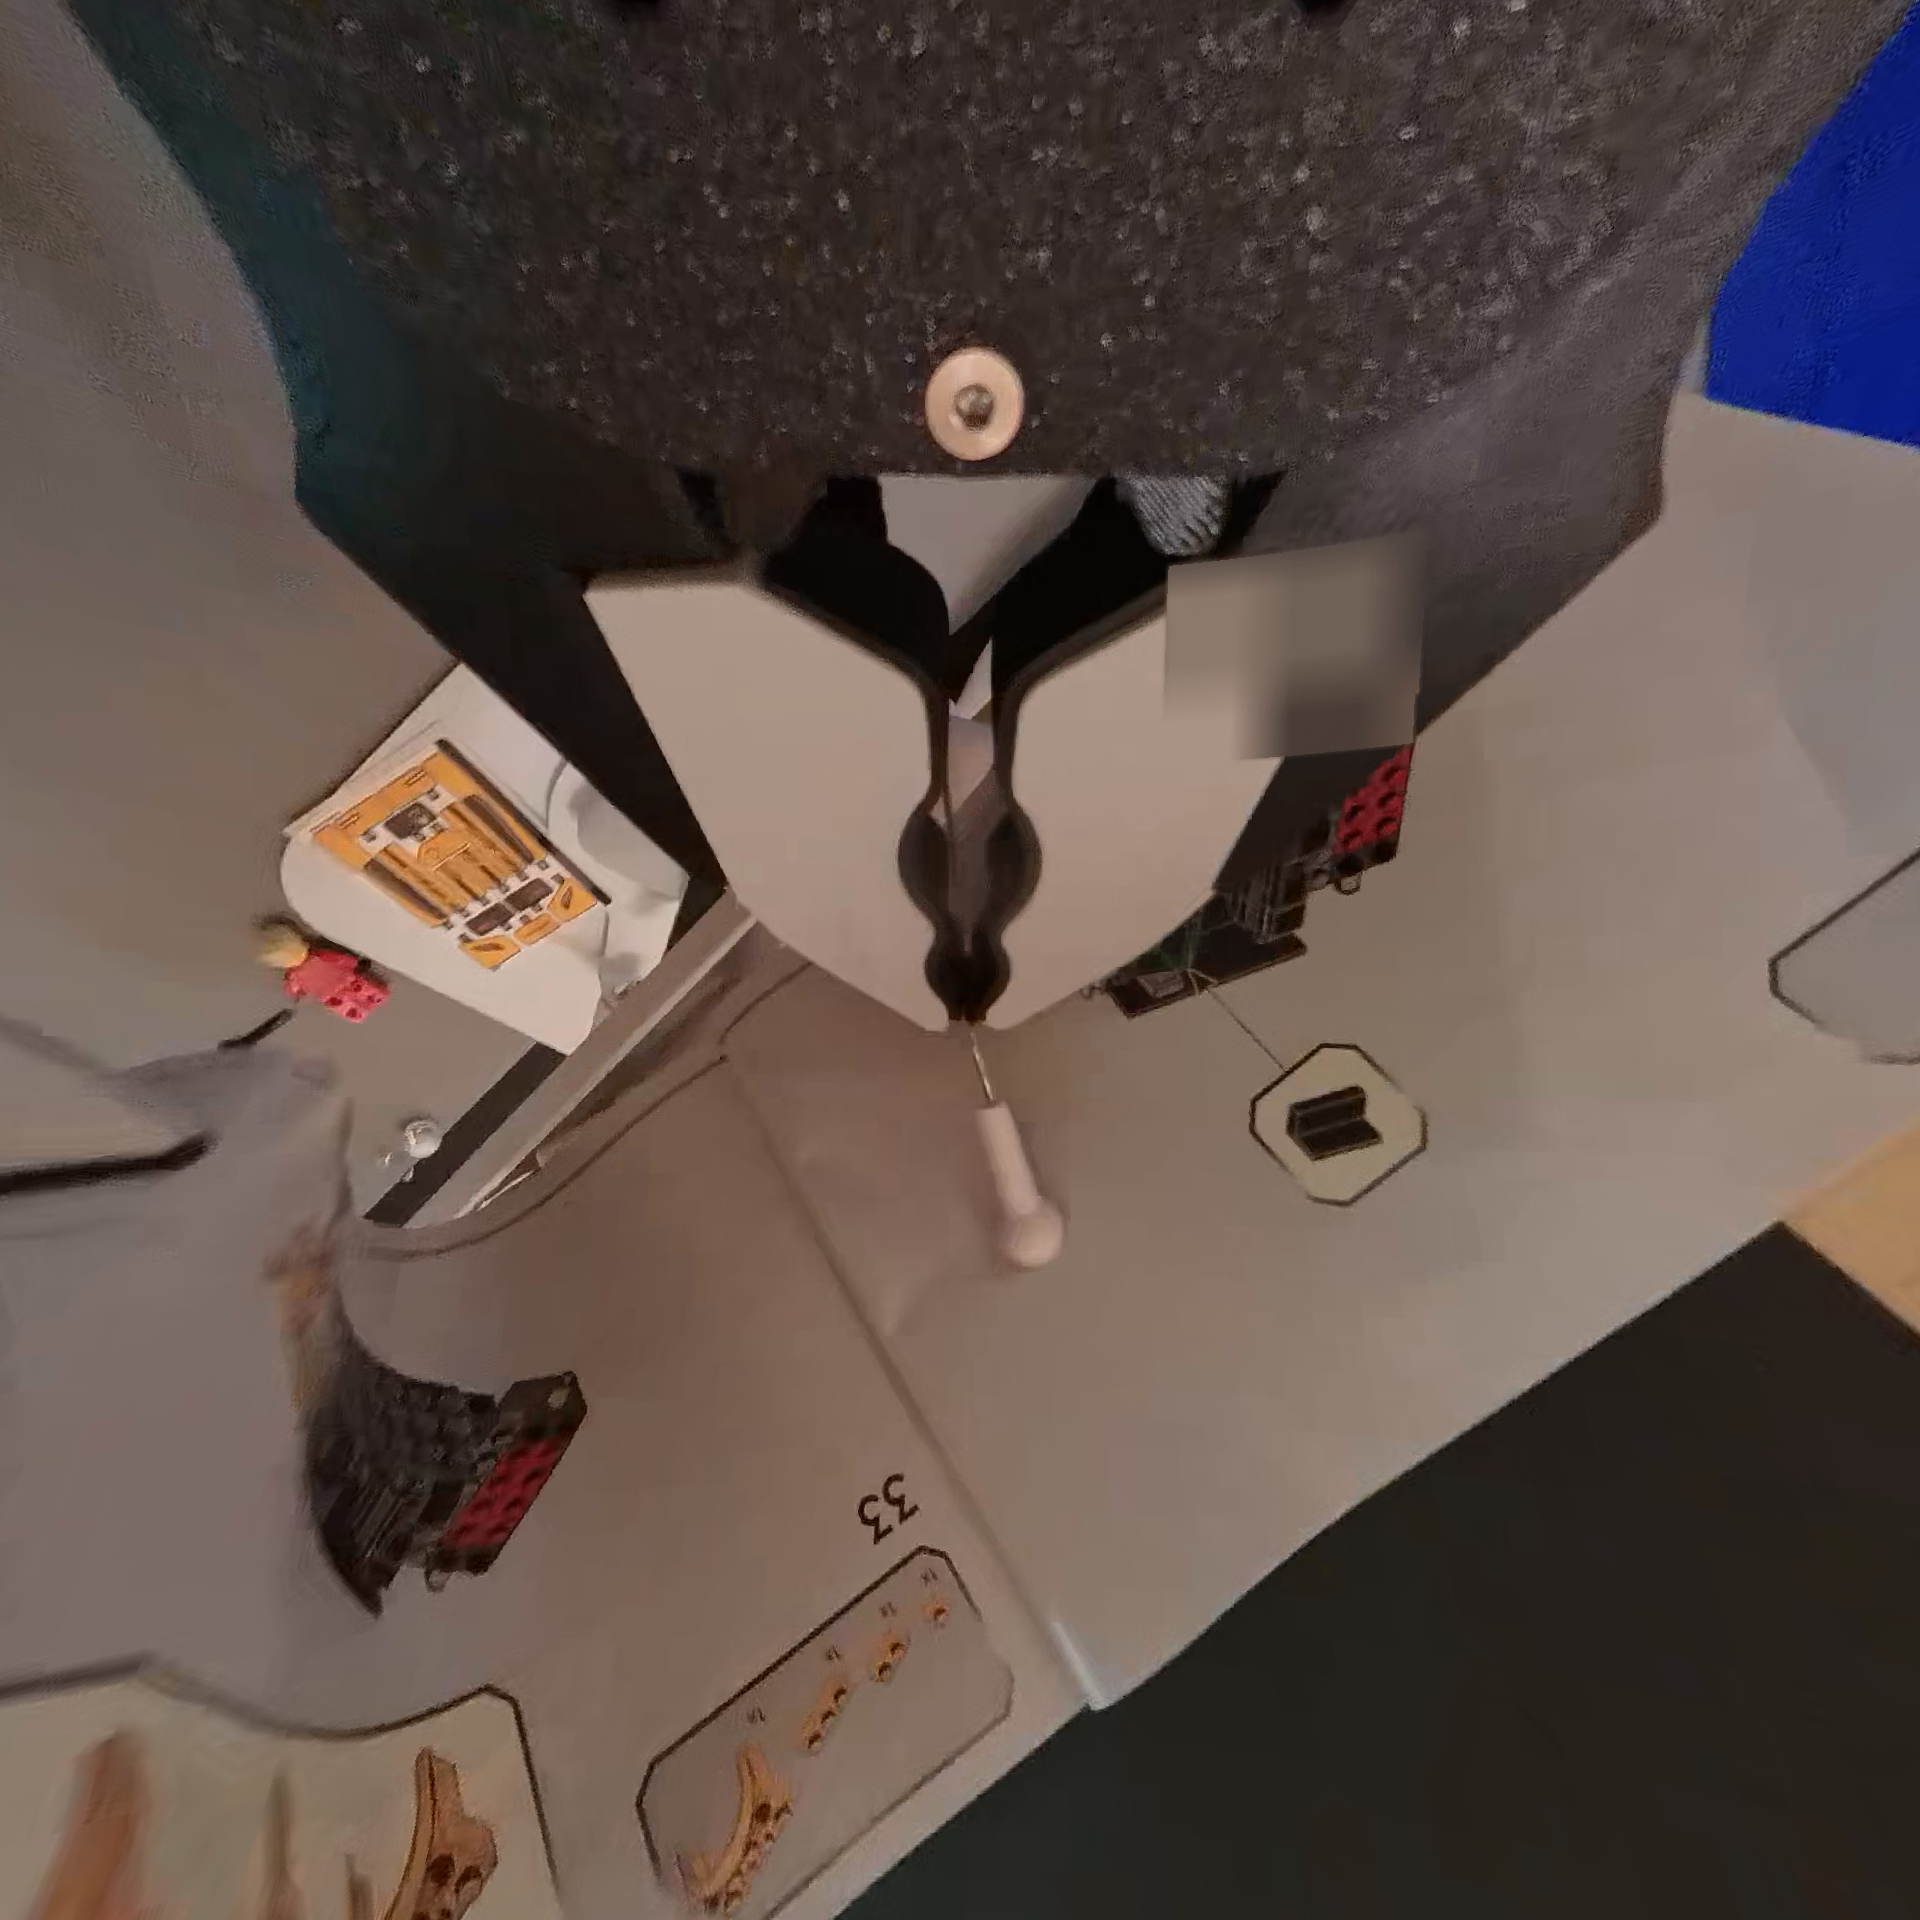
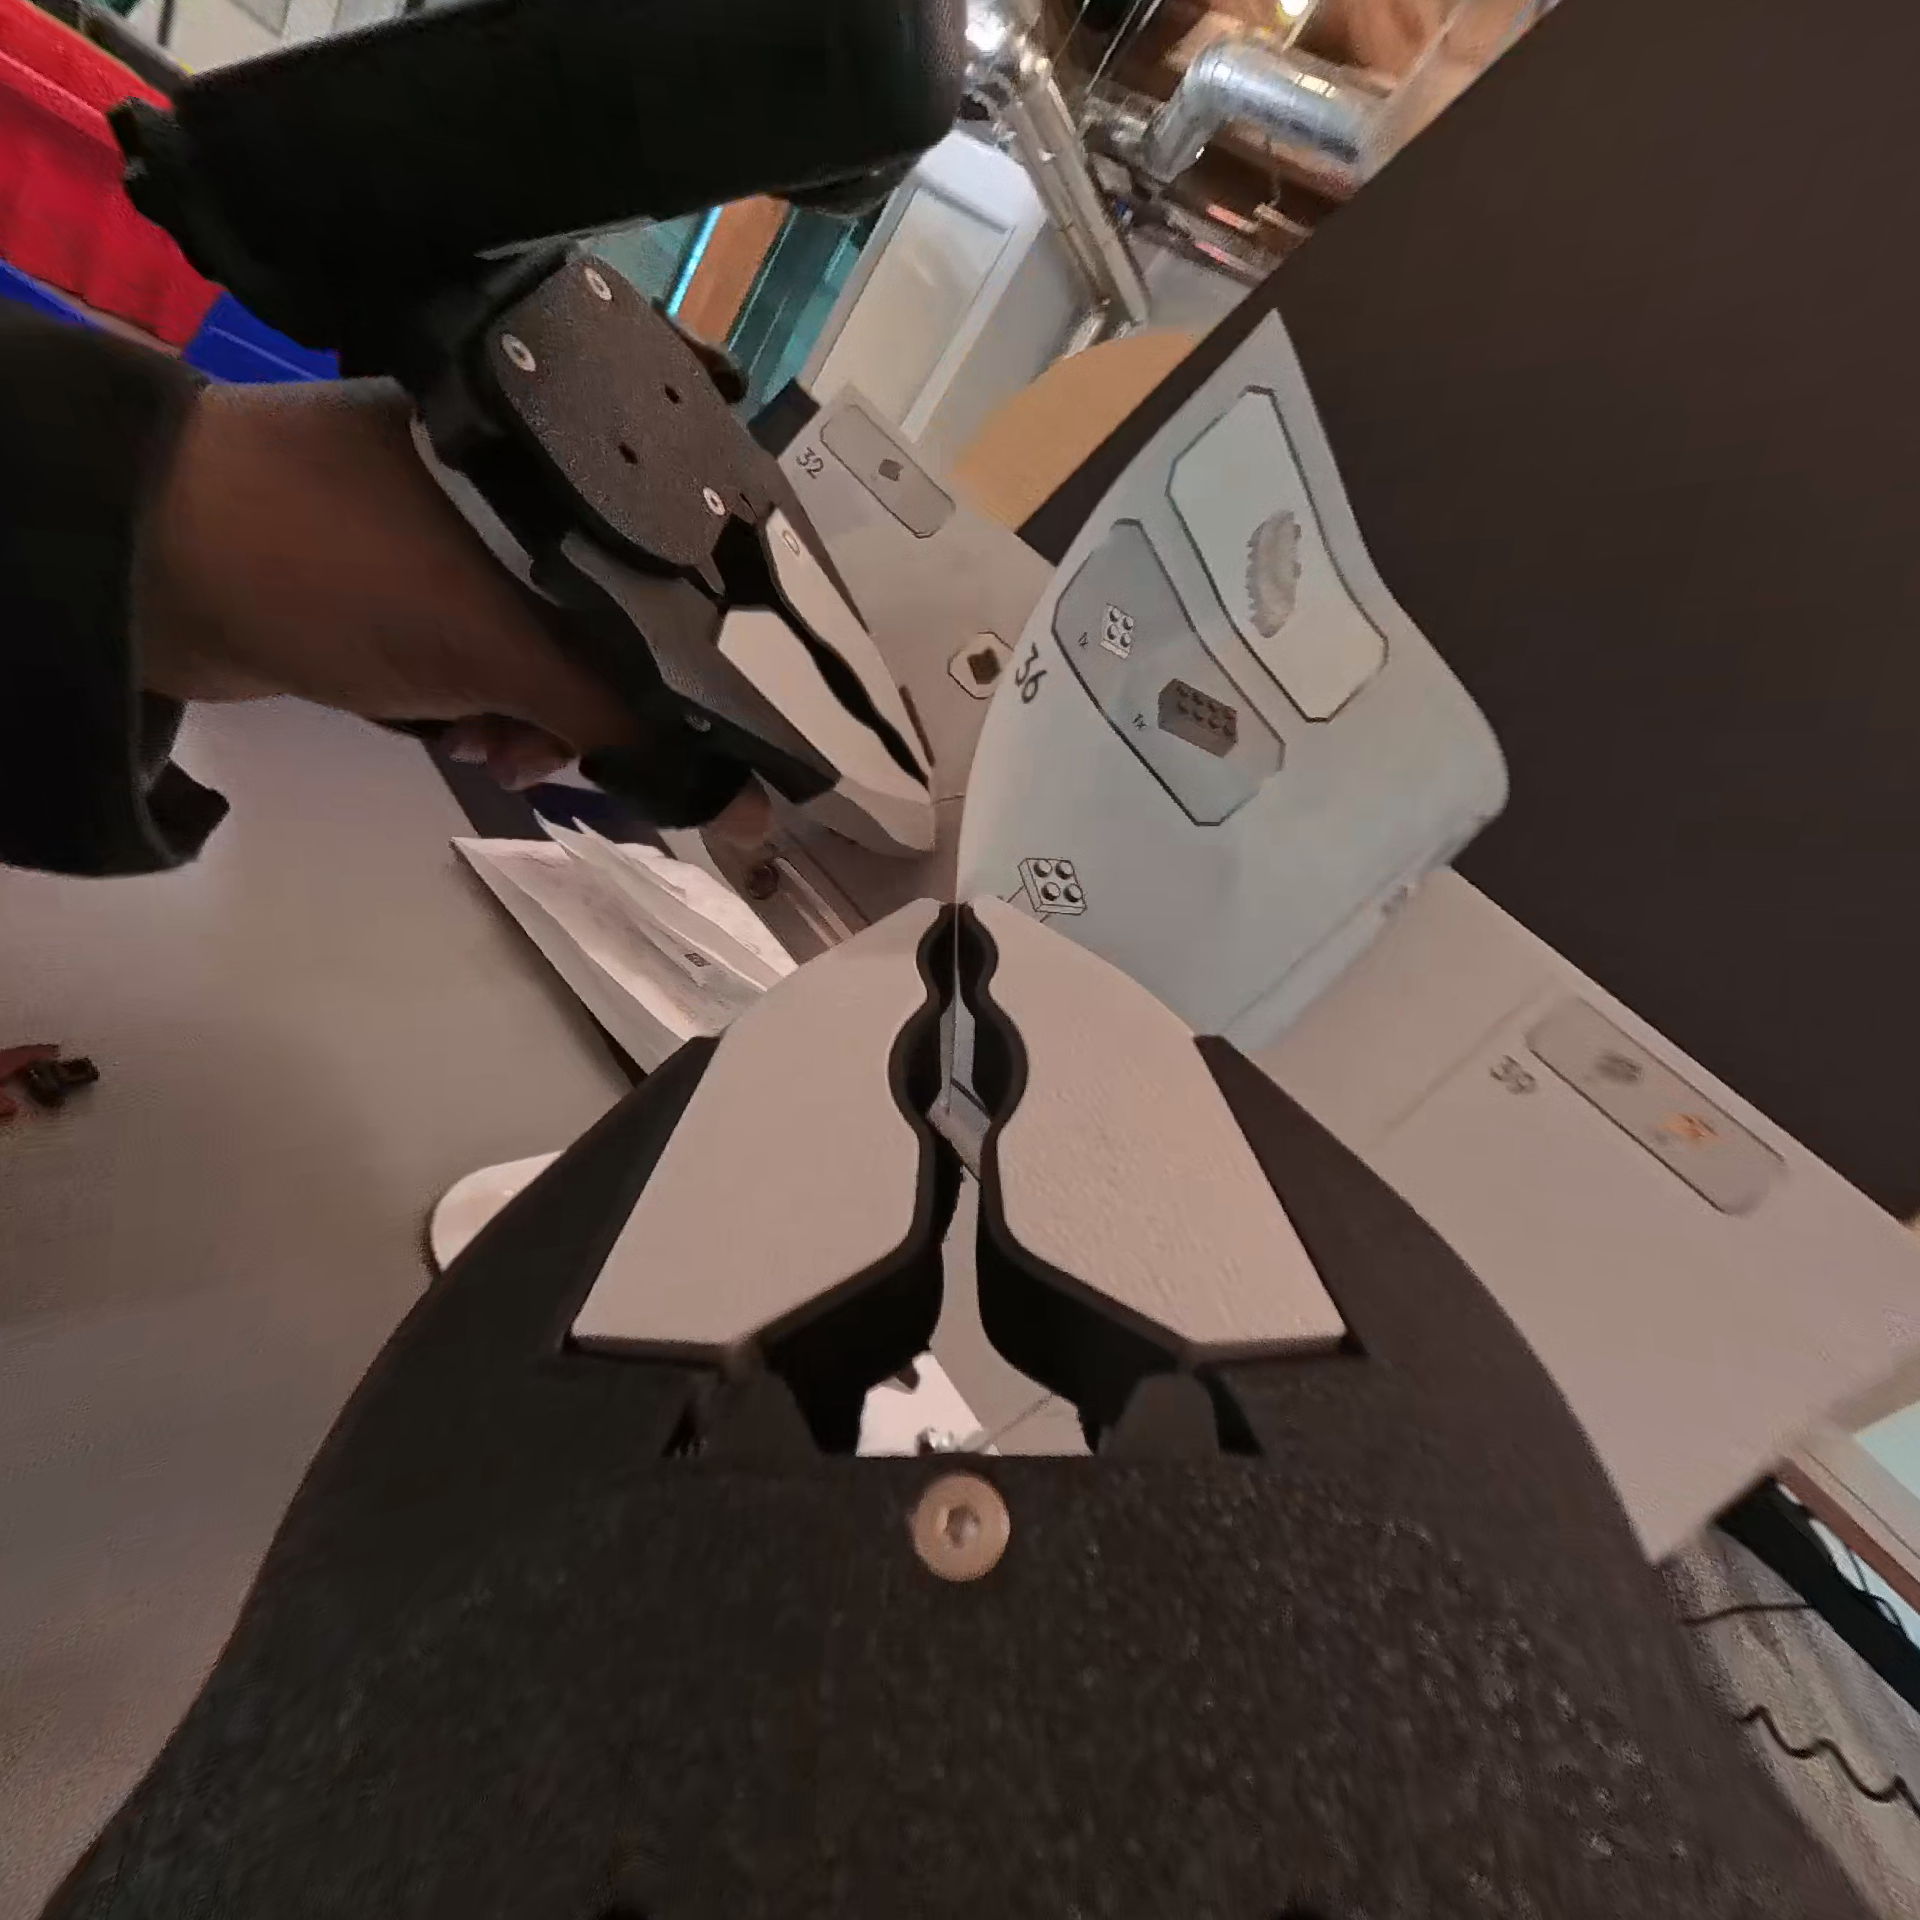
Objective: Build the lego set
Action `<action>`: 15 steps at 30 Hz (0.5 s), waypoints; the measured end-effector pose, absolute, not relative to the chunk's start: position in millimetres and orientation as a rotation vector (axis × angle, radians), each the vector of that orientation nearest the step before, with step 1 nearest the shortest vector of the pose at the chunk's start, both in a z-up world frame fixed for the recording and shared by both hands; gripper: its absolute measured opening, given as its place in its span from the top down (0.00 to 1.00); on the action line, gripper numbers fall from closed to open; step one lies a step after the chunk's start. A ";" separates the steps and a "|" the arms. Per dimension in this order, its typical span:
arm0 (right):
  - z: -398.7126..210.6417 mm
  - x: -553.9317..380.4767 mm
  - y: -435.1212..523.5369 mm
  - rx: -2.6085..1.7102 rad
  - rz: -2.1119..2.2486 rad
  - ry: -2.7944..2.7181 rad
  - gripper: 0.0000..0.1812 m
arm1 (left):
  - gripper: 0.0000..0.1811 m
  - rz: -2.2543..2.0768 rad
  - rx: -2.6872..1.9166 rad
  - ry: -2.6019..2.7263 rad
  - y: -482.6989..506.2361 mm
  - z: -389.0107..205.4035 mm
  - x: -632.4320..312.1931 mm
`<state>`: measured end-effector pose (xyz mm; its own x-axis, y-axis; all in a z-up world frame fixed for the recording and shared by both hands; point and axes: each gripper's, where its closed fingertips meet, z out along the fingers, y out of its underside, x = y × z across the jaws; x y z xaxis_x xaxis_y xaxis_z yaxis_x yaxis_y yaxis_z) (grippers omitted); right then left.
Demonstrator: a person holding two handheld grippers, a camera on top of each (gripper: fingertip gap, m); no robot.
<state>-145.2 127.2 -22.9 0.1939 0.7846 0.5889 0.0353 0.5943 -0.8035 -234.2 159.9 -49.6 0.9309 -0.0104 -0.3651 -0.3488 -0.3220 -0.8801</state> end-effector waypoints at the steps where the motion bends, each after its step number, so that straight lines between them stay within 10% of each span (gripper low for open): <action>1: -22.5 -152.3 125.6 -0.816 0.611 -1.298 1.00 | 1.00 0.332 -1.870 0.239 158.3 -49.2 -234.7; 15: -63.2 -250.1 121.2 -0.928 0.235 -1.527 1.00 | 0.97 -0.466 -1.505 -0.309 104.5 -73.5 -273.6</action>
